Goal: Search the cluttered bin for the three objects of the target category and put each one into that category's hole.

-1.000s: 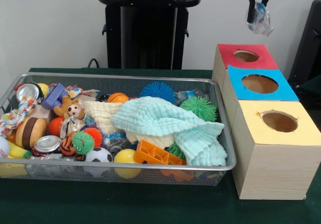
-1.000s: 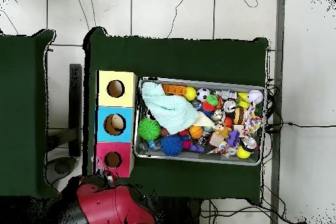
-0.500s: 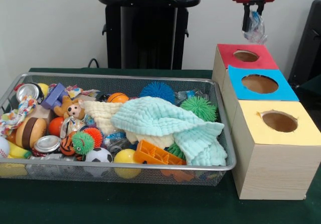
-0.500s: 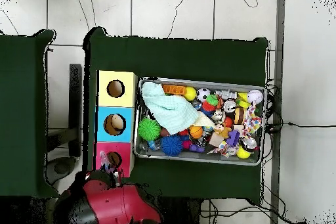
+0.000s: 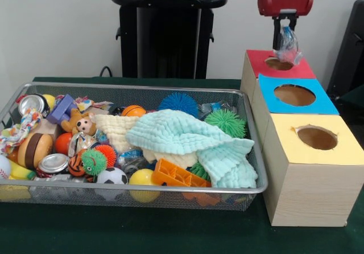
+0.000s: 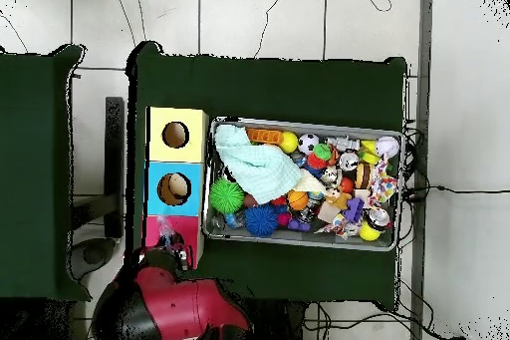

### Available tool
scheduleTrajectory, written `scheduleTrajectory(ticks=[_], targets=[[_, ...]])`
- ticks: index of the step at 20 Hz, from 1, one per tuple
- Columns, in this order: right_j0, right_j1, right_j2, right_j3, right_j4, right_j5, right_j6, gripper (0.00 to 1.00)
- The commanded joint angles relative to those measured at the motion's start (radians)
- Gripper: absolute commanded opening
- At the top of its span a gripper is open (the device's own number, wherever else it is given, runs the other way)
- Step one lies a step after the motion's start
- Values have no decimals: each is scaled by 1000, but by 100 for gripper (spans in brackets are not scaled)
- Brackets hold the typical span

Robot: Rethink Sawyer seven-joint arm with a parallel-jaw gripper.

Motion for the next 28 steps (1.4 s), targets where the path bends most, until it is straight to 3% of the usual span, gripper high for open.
scheduleTrajectory(ticks=[1, 10, 17, 28], targets=[[-9, 54, -17, -29, 73, -102, 250, 0], [-30, 79, 6, 1, 98, -239, 275, 0], [-78, 198, 82, -40, 65, -362, 268, 0], [-100, 280, 94, -79, 36, -417, 204, 0]])
